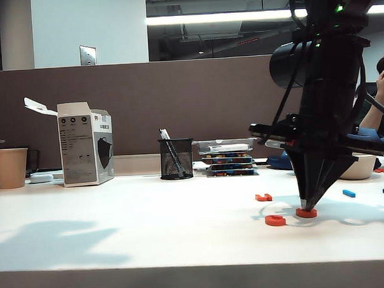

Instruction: Select the appropriate letters from the row of letter magnets placed on the table to arrange into the word "cool".

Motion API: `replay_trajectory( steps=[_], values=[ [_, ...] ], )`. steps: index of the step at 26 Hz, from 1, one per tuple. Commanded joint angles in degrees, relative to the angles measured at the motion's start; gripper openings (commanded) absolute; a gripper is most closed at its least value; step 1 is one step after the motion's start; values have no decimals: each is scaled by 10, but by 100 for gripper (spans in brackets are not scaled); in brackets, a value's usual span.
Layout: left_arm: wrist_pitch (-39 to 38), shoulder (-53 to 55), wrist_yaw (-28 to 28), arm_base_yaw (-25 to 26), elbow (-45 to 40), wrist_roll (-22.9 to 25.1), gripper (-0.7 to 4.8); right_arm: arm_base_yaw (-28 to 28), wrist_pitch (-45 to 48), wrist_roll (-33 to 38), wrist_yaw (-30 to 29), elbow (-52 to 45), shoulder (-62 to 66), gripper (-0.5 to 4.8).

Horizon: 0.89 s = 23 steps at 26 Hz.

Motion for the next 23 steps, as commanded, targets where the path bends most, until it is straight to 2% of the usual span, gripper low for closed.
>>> replay_trajectory(
  steps=[1,23],
  values=[
    [3,-2,-2,0,1,-1,-3,1,-53,2,18,-26,18,-6],
    [3,-2,-2,0,1,-1,-3,11,-67,16,-6,-33,-7,-6]
  ],
)
